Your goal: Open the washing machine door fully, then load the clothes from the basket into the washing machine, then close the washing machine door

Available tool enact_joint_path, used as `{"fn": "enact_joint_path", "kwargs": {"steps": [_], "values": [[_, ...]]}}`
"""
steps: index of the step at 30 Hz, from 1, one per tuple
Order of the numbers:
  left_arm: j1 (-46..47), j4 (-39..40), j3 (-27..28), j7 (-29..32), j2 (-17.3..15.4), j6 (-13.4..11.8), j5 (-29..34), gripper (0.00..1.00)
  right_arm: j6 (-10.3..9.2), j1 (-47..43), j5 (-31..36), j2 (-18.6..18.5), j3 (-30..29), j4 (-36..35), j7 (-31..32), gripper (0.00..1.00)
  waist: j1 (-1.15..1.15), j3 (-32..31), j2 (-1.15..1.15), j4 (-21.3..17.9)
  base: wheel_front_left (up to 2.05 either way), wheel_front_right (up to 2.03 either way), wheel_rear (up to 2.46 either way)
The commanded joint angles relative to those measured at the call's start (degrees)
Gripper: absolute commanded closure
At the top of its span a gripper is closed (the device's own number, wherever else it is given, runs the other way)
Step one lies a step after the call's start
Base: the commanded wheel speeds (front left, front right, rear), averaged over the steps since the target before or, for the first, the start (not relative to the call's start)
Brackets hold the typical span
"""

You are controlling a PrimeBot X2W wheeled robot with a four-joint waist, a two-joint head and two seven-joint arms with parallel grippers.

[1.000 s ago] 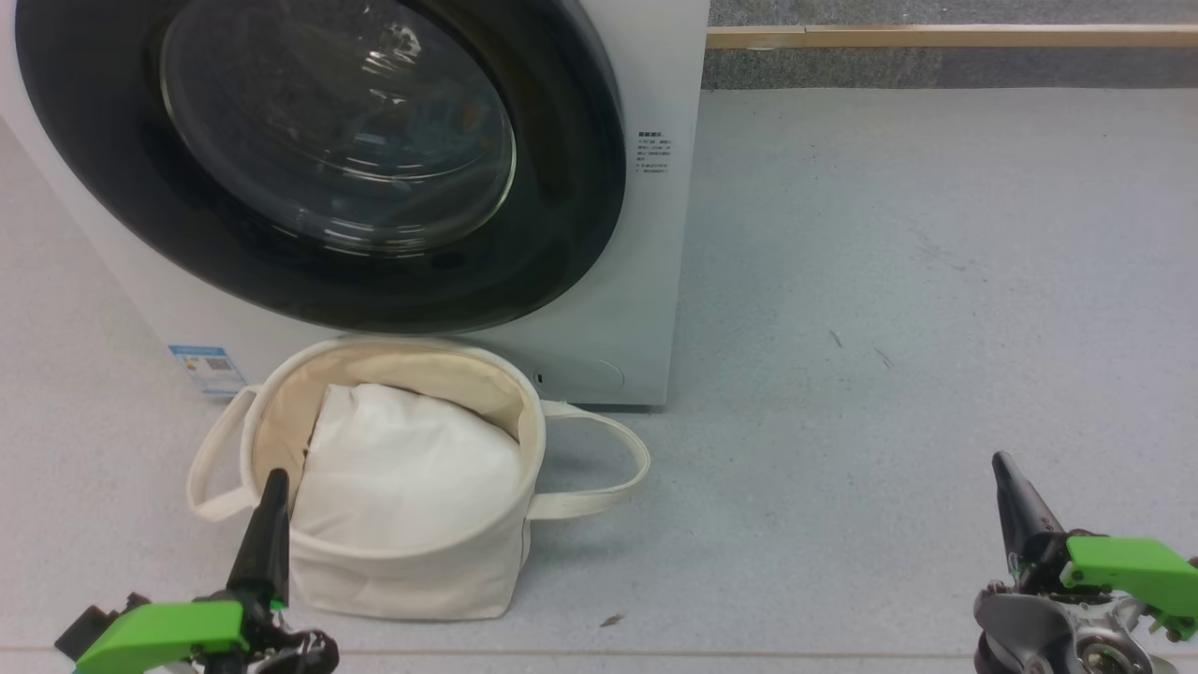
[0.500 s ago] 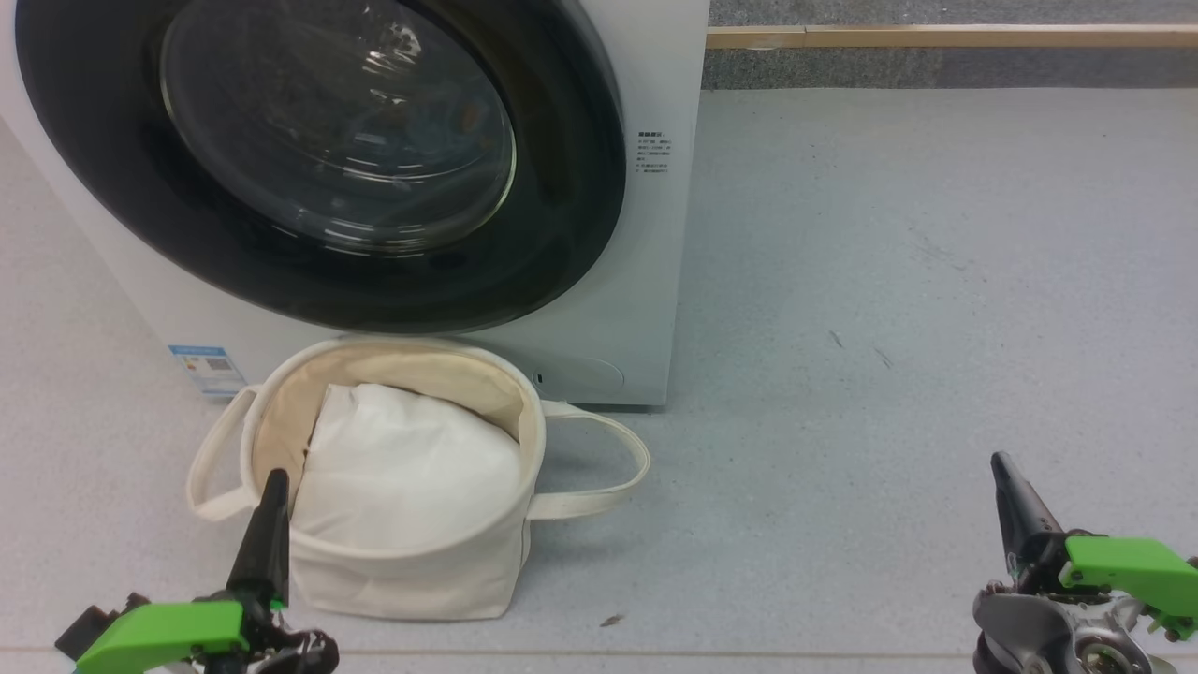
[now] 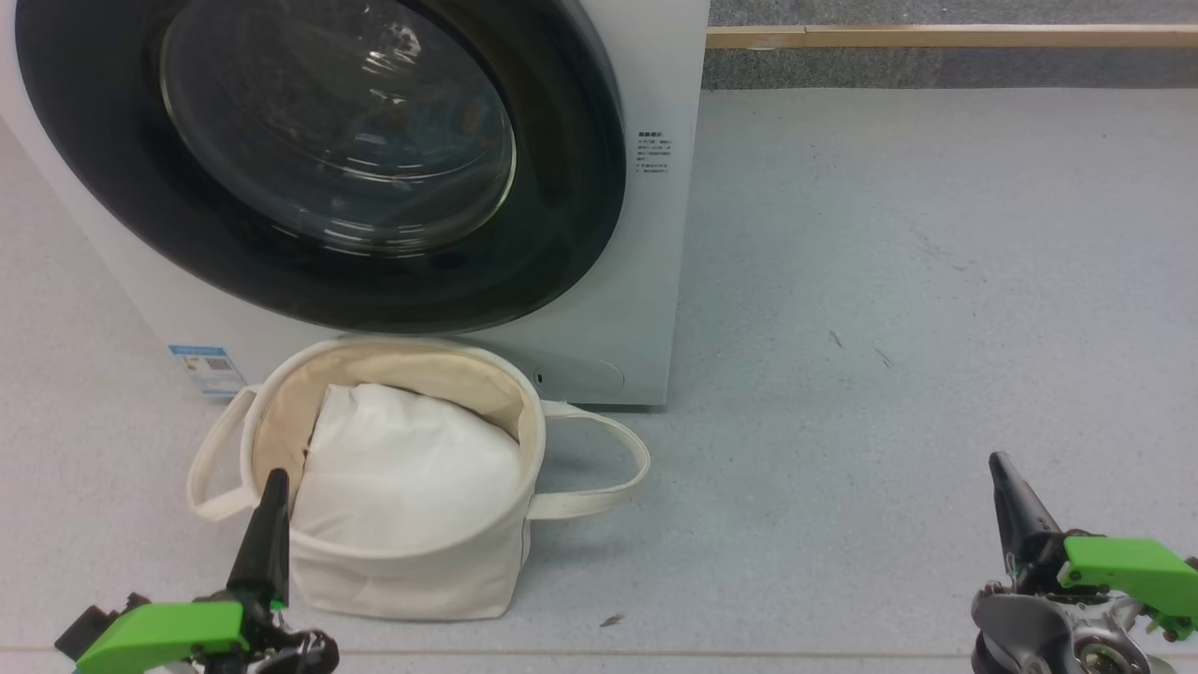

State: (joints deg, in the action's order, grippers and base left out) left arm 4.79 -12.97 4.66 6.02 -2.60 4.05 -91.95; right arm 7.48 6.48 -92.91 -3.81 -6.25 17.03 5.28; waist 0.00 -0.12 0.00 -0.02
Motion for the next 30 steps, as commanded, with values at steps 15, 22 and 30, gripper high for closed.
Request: {"fn": "enact_joint_path", "kwargs": {"steps": [15,22,30], "values": [[1.27,2.50,1.97,0.44,-0.28,-0.03,-0.16,1.00,0.01,0.66,-0.97,-0.66,1.67,-2.29,-0.34,1.00,0.00,0.00,0.00,0.00,0.00,0.00,0.00],[1.27,2.50,1.97,0.44,-0.28,-0.03,-0.16,1.00,0.01,0.65,-1.11,-0.77,1.82,-2.30,-0.46,1.00,0.00,0.00,0.00,0.00,0.00,0.00,0.00],[1.27,2.50,1.97,0.44,-0.28,-0.03,-0.16,1.00,0.01,0.63,-1.27,-0.90,2.00,-2.31,-0.60,1.00,0.00,0.00,0.00,0.00,0.00,0.00,0.00]]}}
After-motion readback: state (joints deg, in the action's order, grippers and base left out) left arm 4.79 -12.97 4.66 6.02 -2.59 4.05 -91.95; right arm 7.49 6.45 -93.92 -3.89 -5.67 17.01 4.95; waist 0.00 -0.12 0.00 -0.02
